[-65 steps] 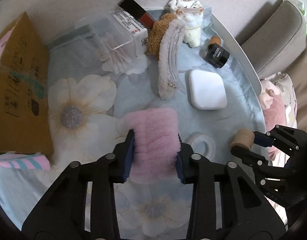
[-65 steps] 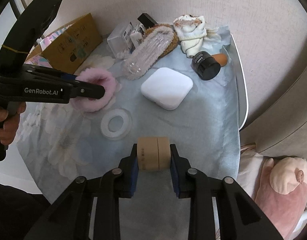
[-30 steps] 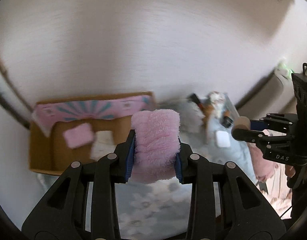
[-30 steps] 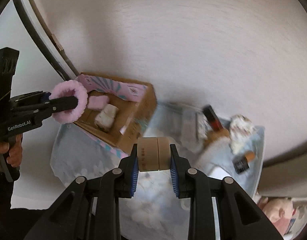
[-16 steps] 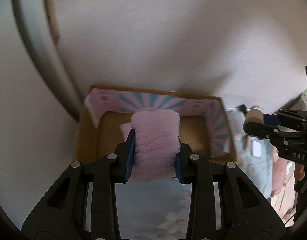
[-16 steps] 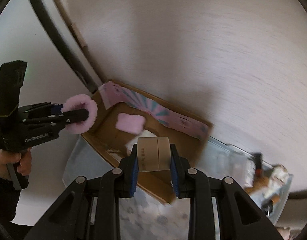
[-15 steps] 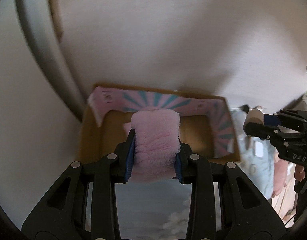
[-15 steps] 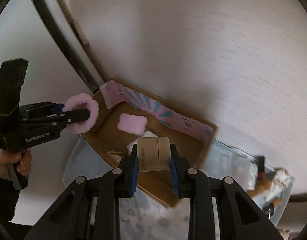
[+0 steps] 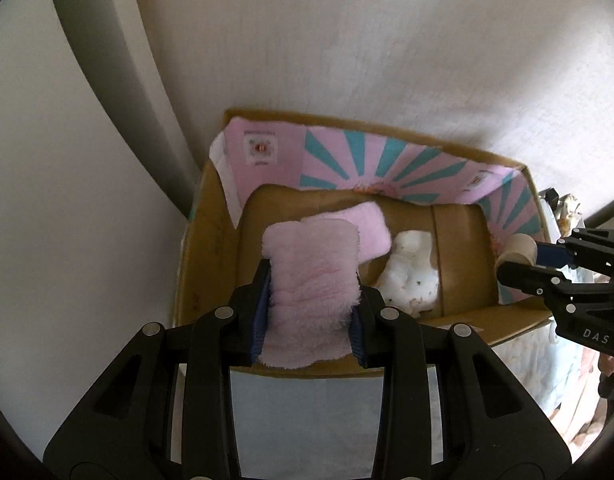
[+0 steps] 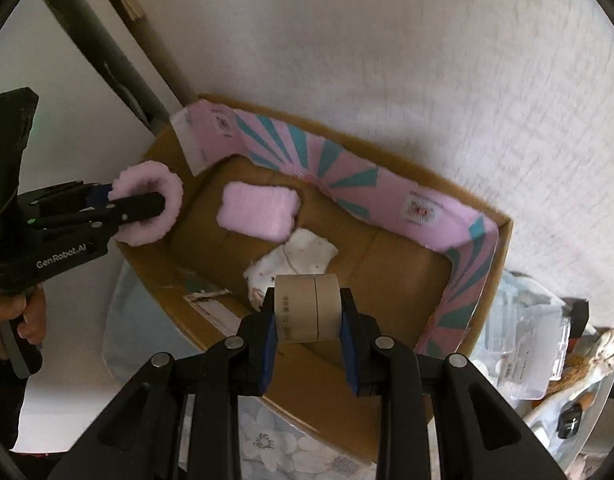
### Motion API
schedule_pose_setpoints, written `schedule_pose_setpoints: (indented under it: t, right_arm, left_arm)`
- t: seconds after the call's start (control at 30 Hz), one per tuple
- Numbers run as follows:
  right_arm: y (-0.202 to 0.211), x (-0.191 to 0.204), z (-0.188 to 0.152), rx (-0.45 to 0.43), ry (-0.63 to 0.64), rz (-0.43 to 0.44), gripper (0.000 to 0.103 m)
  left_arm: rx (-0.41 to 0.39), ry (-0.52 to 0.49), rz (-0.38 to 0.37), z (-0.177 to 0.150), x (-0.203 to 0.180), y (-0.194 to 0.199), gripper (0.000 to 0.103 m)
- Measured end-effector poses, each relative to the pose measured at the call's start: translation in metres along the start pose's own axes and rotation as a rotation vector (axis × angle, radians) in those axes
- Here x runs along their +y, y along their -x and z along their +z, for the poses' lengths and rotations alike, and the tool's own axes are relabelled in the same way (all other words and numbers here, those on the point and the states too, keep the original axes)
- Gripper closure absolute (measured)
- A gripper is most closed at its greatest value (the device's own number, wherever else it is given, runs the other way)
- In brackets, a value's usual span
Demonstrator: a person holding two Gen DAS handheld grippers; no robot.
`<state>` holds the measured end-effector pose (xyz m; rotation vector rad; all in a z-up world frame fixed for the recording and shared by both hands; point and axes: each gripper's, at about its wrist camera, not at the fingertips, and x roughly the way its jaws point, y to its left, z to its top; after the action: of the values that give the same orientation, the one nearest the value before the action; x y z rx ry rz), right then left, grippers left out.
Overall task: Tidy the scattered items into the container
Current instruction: 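Carry the roller and cylinder into the box and open both tools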
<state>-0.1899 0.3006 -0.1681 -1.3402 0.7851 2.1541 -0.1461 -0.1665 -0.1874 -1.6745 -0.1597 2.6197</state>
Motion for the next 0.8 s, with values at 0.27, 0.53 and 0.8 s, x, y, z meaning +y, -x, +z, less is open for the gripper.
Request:
schedule_pose_setpoints:
  t: [0.27, 0.53, 0.8]
  right_arm:
    - [-0.009, -0.004, 0.003, 0.009, -0.025, -0.009, 0.077]
    - [-0.013, -0.006, 0.004, 0.021, -0.045, -0.050, 0.041]
    - [0.005, -0.002, -0.006, -0.018, -0.060, -0.070, 0.039]
  left_arm:
    - [0.011, -0.013, -0.007, 0.000, -0.002, -0.010, 0.073]
    - [0.032, -0.021, 0.033, 0.001, -0.006, -0.013, 0.022]
    - [0.010, -0.043, 0.060, -0.004, -0.014, -0.002, 0.000]
